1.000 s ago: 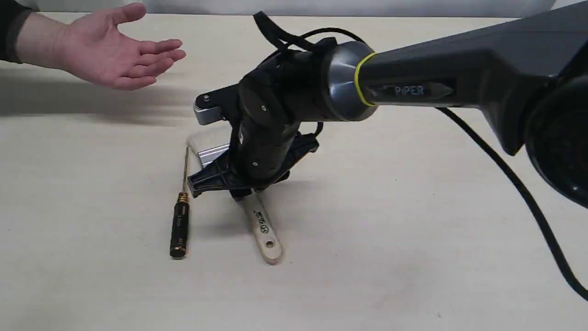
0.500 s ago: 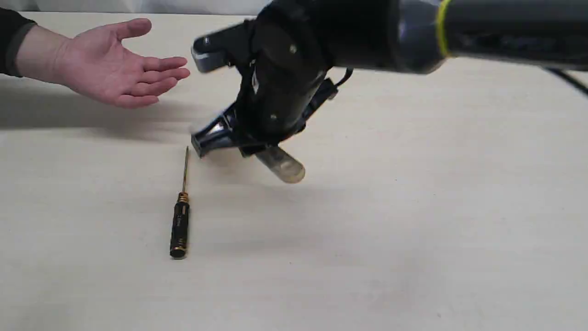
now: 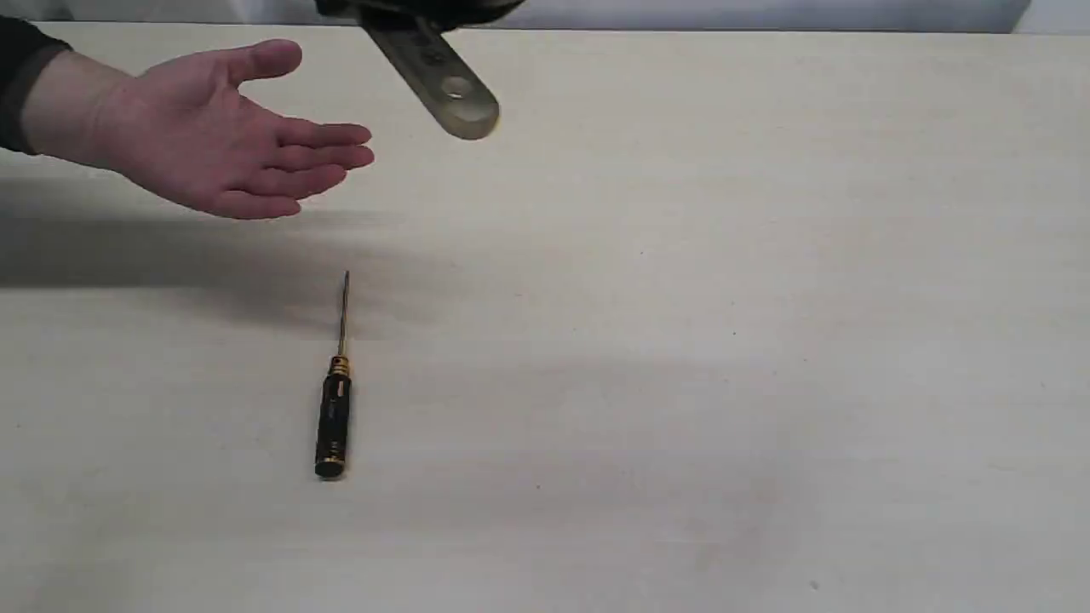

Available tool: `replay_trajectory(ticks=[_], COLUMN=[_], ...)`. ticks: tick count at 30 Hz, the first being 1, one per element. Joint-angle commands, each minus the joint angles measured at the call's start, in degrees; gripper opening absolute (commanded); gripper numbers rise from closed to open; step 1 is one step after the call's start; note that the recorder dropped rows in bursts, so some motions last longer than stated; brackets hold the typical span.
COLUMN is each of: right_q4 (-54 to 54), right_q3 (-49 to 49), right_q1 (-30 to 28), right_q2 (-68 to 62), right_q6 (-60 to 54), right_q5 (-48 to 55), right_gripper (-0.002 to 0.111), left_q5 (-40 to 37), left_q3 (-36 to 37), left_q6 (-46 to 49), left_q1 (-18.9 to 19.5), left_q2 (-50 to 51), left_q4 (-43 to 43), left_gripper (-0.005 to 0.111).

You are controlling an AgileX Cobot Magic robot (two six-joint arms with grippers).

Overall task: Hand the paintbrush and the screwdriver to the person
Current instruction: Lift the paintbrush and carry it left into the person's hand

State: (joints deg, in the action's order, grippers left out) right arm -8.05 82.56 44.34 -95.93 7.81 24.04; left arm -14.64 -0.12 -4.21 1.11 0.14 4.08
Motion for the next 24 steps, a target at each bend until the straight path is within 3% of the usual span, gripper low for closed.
replay_trajectory(ticks=[1, 8, 11, 15, 17, 24], right_q4=[-7.7, -9.5, -9.5, -9.7, -9.5, -8.8], right_q3=[0.5, 7.5, 10.7, 13.5, 14.6, 20.4], right_q1=[-0.2, 3.6, 5.5, 6.3, 6.3, 6.3], right_q2=[-3.4, -16.3, -21.7, -26.4, -27.3, -25.9], right_q6=[-8.8, -17.7, -17.9, -17.7, -17.7, -17.2], right_q5=[-6.8, -5.8, -5.7, -2.2, -0.1, 10.8], right_gripper=[0.004, 0.006, 0.018, 0.043, 0.049, 0.049], left_q5=[0.2, 0.2, 0.4, 0.4, 0.4, 0.4], left_q3=[0.1, 0.1, 0.1, 0.1, 0.1, 0.1], left_q6=[-0.1, -0.1, -0.1, -0.1, -0.1, -0.1], left_q1=[-0.5, -0.5, -0.5, -0.5, -0.5, -0.5], left_q2=[-0.1, -0.1, -0.1, -0.1, -0.1, -0.1], left_q4=[-0.3, -0.1, -0.1, -0.1, -0.1, -0.1], left_gripper=[0.000, 0.000, 0.000, 0.000, 0.000, 0.000])
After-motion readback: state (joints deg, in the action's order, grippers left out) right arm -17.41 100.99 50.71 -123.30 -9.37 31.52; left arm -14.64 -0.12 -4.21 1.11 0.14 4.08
